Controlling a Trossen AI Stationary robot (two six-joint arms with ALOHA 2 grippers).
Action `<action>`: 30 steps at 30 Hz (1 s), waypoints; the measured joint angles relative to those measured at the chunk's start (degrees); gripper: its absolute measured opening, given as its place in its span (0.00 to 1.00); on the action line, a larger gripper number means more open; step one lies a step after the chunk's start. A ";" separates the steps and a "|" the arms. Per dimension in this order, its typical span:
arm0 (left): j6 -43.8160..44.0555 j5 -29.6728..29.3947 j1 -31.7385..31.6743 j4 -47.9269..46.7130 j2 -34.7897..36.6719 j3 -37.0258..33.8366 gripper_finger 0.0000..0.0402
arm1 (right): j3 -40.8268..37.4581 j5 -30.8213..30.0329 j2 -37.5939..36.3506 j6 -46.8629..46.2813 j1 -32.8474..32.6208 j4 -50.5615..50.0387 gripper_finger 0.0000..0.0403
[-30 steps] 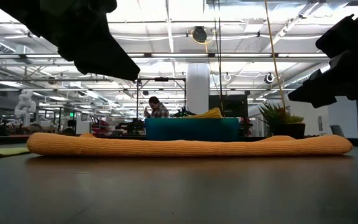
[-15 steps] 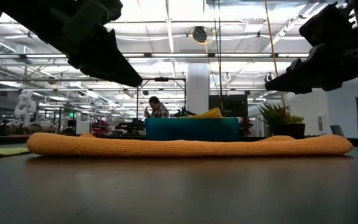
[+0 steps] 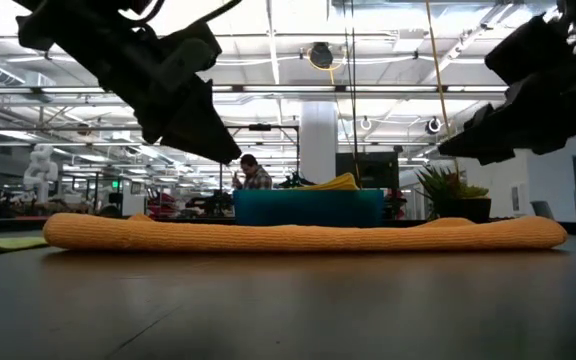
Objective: Fold microfiber towels
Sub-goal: Fold the orange microfiber cloth
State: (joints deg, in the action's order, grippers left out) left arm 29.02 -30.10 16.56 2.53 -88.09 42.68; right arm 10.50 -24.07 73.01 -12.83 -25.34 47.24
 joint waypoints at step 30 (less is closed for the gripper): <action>8.85 0.08 12.37 -7.21 0.02 0.02 0.36 | 19.62 9.41 21.61 -4.02 -4.93 -6.89 0.25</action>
State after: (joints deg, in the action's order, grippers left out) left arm 37.87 -30.02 28.93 -4.68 -88.07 42.70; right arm 30.12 -14.66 94.63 -16.85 -30.27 40.35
